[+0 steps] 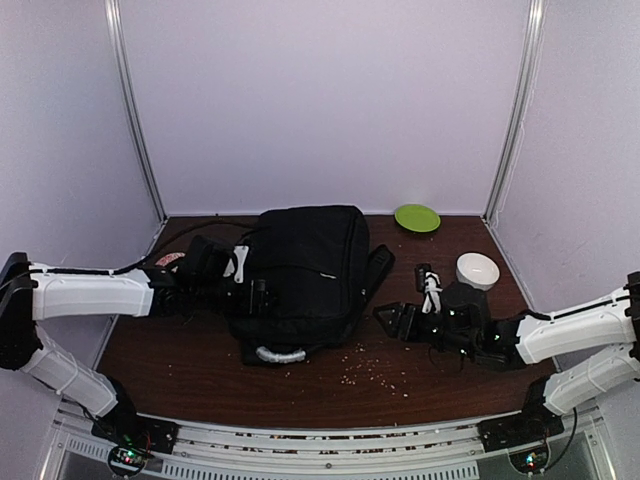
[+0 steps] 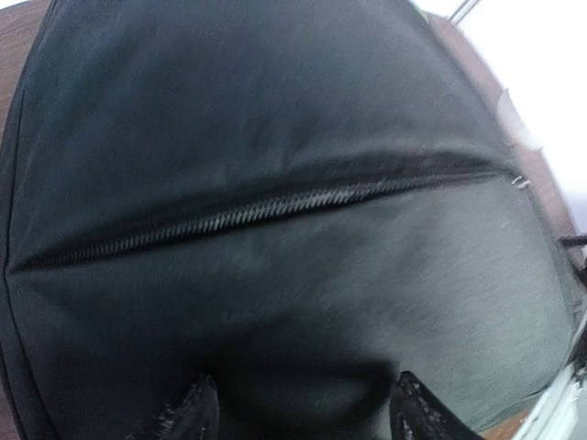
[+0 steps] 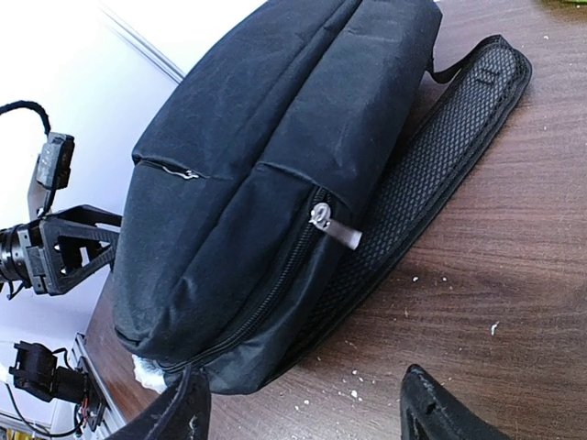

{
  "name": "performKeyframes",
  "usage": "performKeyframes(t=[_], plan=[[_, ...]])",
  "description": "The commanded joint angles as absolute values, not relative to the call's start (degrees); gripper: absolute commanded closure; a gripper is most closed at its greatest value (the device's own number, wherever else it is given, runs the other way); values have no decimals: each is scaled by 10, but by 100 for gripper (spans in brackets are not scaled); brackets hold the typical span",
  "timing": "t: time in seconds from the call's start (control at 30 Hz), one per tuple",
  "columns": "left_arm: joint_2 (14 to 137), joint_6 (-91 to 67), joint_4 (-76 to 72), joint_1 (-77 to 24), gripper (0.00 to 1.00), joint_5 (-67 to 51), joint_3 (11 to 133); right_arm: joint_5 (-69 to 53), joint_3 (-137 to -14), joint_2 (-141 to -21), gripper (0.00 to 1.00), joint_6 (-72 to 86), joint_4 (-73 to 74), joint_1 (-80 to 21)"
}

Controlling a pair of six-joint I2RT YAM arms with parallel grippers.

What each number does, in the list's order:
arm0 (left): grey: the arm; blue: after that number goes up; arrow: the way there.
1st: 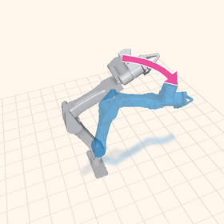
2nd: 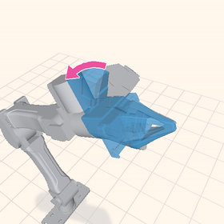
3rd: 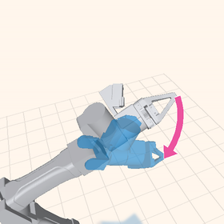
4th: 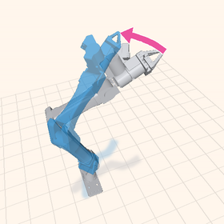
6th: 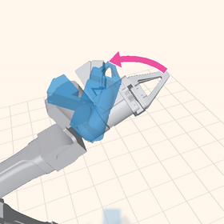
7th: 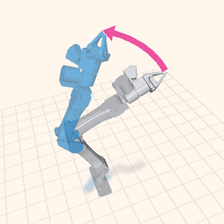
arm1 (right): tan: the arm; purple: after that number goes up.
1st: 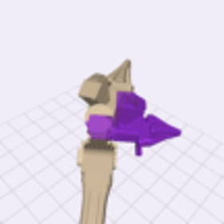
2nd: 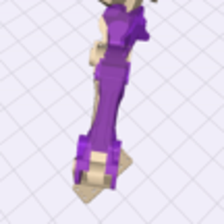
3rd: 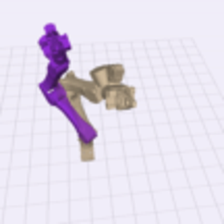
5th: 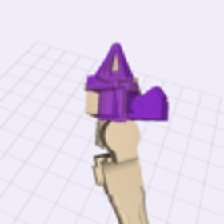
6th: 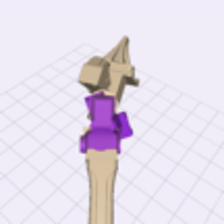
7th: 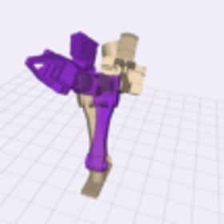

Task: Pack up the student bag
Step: Reset both arms

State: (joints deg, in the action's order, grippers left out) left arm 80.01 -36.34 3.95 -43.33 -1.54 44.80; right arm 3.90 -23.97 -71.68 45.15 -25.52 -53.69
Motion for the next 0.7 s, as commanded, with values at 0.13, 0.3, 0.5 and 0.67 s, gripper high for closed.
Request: performKeyframes(t=[0.13, 0.3, 0.5, 0.67], plan=[[677, -244, 171, -417, 3, 129, 542, 149, -315, -604, 27, 317, -70, -541], [597, -265, 275, -344, 2, 155, 589, 361, -374, -551, 11, 342, 49, -537], [527, -251, 316, -227, 2, 129, 617, 324, -457, -553, 1, 377, 152, -436], [490, -242, 243, -156, 2, 61, 543, 341, -458, -541, 1, 320, 157, -396]])
